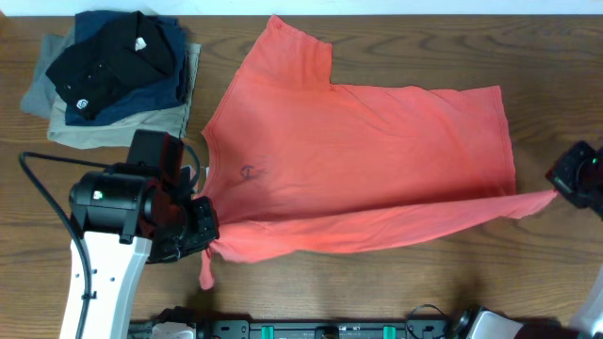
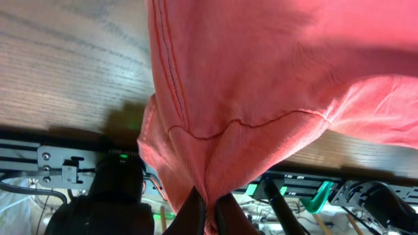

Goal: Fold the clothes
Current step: 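Pull the held hem forward with both grippers and lay it down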

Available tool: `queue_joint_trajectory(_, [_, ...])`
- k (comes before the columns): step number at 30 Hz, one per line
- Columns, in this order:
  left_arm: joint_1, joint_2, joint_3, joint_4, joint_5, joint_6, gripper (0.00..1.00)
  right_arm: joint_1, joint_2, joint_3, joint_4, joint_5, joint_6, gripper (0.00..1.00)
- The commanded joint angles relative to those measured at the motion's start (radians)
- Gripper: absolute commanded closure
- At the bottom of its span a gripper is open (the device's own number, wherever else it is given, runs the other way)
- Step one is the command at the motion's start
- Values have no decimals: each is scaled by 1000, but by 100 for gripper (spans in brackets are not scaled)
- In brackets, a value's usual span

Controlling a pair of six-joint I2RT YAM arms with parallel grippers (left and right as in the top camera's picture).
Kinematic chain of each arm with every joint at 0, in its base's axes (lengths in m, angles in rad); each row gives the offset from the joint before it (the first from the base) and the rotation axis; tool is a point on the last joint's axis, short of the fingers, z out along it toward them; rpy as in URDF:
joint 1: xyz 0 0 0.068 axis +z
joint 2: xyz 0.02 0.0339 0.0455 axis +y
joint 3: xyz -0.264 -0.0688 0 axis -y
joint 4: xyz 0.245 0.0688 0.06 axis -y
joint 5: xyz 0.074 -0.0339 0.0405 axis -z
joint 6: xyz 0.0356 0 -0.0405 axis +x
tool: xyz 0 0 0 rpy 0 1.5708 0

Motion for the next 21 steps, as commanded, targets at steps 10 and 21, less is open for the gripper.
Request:
queue_joint_trajectory(10, [-2, -8, -38, 153, -172, -84, 94, -14, -62, -172, 160, 13, 63, 99])
queue_joint_trajectory(21, [-2, 62, -161, 448, -220, -85, 94, -14, -61, -312, 348, 13, 117, 99])
